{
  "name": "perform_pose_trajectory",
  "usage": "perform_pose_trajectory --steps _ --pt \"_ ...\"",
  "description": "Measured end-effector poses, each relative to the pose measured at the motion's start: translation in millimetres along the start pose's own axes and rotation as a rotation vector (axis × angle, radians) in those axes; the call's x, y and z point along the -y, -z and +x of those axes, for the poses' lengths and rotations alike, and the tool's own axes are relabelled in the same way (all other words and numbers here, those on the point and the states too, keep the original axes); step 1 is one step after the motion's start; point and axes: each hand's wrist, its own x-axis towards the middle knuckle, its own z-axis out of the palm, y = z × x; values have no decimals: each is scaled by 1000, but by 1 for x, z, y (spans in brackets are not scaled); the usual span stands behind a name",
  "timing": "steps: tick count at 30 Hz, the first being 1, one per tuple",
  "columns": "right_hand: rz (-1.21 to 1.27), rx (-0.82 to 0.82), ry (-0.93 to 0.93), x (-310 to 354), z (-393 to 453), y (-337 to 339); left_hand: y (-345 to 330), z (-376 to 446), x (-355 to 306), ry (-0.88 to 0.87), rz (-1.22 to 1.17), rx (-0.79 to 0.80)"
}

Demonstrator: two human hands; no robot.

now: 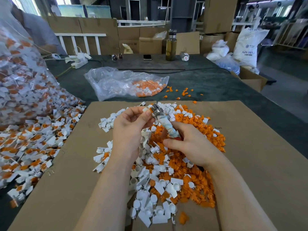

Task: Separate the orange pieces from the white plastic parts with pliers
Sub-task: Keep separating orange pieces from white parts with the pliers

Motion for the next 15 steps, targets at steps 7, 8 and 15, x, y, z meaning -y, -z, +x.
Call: perform_pose_trajectory --steps 7,8,15 --pt "-106 -52 50 1 3 -5 0 0 1 -8 -30 -5" --pt "-116 -52 48 0 3 -6 0 0 2 -11 -34 -4" --pt "-180 -78 46 -3 4 -8 -1 0 3 10 -43 -31"
